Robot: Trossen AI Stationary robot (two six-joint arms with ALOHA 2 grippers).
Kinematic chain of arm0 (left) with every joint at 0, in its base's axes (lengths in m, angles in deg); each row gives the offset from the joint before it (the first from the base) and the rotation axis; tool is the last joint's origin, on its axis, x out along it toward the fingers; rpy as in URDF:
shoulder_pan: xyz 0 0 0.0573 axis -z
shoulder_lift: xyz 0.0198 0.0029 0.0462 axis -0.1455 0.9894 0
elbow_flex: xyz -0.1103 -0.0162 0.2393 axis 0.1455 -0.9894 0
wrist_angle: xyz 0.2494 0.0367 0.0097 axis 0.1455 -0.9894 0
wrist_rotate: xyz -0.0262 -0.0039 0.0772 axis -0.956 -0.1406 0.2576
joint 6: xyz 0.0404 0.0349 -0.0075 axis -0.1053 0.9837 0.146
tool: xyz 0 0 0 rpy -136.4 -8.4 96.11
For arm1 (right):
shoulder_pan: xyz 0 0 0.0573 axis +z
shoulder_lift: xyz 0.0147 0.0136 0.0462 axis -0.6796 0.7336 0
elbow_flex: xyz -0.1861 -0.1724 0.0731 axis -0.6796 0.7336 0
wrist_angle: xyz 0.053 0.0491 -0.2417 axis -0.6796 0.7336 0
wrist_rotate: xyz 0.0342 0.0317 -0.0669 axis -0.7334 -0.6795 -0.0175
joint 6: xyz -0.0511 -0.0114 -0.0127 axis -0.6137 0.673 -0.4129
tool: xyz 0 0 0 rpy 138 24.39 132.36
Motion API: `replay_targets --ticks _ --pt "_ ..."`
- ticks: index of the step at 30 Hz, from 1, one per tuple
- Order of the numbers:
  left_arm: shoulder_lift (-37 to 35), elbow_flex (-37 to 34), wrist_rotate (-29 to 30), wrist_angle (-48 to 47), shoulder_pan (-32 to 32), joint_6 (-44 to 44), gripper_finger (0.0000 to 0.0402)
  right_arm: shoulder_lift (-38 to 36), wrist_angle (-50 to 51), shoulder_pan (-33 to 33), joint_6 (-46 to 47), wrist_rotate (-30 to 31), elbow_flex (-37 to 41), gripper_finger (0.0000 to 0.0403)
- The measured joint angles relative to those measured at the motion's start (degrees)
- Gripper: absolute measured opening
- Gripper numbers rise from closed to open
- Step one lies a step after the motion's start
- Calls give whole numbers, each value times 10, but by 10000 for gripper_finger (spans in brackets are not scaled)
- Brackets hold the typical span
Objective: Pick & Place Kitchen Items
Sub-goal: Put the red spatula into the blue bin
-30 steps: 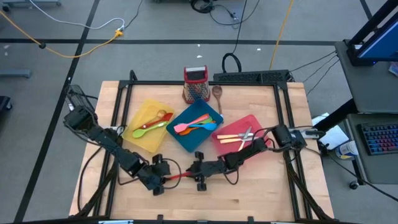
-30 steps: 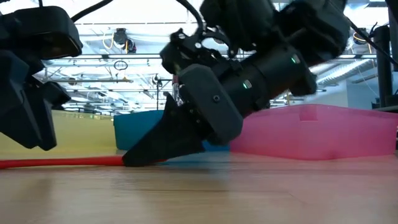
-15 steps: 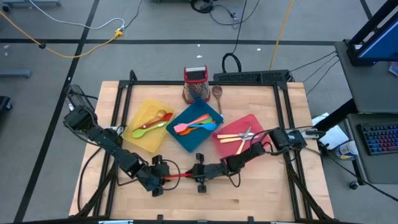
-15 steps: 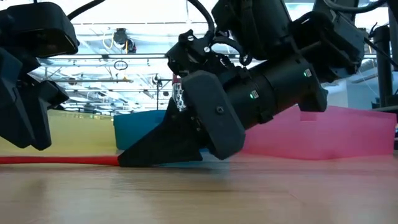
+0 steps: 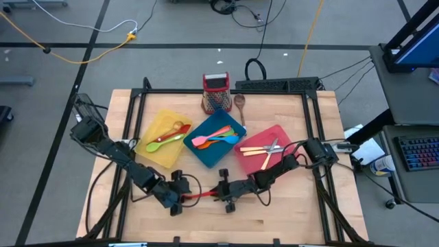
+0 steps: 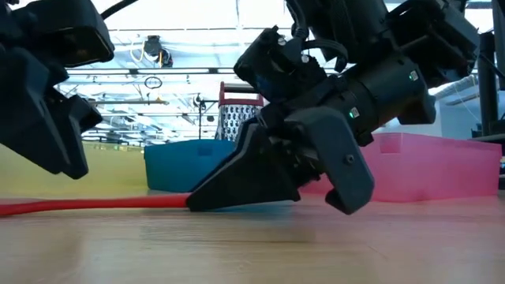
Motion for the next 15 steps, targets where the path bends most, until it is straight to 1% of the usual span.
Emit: replay_targets --ticks 2,6,11,12,15 --pt "0 0 -9 7 -5 -9 124 -1 -3 0 -22 7 0 62" --pt "0 0 -9 10 -14 -9 124 -1 -11 1 -45 33 0 60" --pt "0 0 -9 10 -23 -6 124 -1 -12 1 -47 34 0 63" --pt "-1 0 -7 10 -25 -5 124 -2 -15 2 -53 35 0 65" --pt "-10 0 27 16 -27 -3 124 -22 8 6 -74 36 0 65"
